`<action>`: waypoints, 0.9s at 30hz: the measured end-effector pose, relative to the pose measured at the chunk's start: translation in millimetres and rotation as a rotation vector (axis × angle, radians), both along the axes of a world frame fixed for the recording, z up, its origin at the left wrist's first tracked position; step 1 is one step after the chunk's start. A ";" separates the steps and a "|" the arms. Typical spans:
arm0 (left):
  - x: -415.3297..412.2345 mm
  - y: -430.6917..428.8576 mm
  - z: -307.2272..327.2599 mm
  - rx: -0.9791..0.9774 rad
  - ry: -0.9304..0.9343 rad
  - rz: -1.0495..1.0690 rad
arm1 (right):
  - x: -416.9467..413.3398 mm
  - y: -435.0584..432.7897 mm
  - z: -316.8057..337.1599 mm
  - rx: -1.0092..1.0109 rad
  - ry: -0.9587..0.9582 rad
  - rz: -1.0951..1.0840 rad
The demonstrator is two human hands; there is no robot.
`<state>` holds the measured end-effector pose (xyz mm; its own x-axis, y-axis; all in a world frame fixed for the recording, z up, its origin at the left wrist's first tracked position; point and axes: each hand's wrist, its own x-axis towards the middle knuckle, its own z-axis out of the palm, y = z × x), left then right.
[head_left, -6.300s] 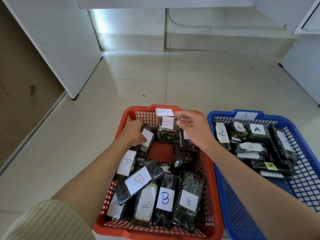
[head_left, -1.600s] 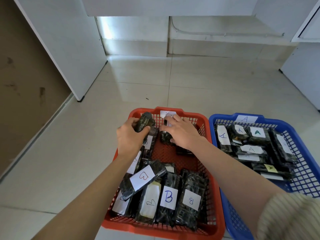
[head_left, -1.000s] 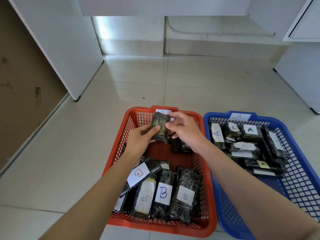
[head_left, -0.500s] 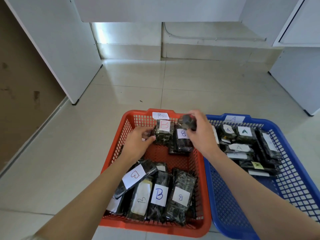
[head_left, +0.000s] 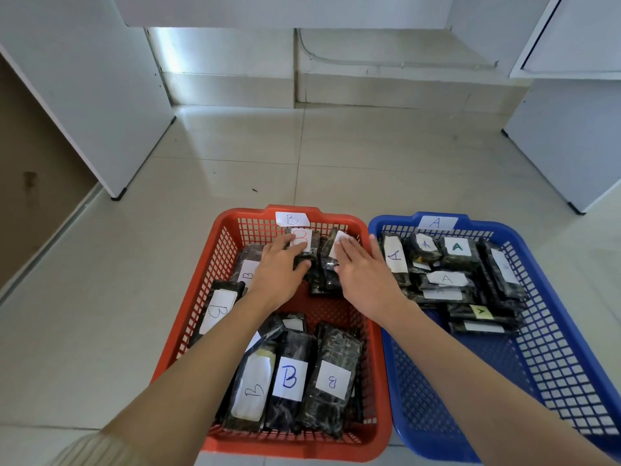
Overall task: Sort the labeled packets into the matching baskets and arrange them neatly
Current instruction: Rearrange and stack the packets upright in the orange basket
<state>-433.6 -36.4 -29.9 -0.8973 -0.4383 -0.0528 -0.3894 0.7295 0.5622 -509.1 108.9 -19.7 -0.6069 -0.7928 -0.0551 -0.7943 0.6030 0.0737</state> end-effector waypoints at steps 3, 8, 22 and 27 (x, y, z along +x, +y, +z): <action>0.5 -0.2 0.0 0.005 -0.003 0.002 | 0.3 -2.5 6.1 0.026 0.023 -0.051; 0.0 0.8 -0.4 -0.010 -0.001 -0.006 | 7.7 -8.6 5.0 -0.075 -0.018 0.001; -0.1 -1.2 -1.9 0.002 -0.022 -0.044 | 8.5 -18.8 -5.0 -0.003 -0.009 -0.044; 7.6 -7.3 3.1 0.018 0.063 -0.029 | 10.7 -11.8 -7.3 -0.106 0.012 0.002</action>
<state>-425.9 -43.7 -26.8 -0.9115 -0.4114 -0.0036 -0.3315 0.7293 0.5985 -498.4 97.1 -27.0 -0.6057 -0.7949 0.0365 -0.7949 0.6065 0.0186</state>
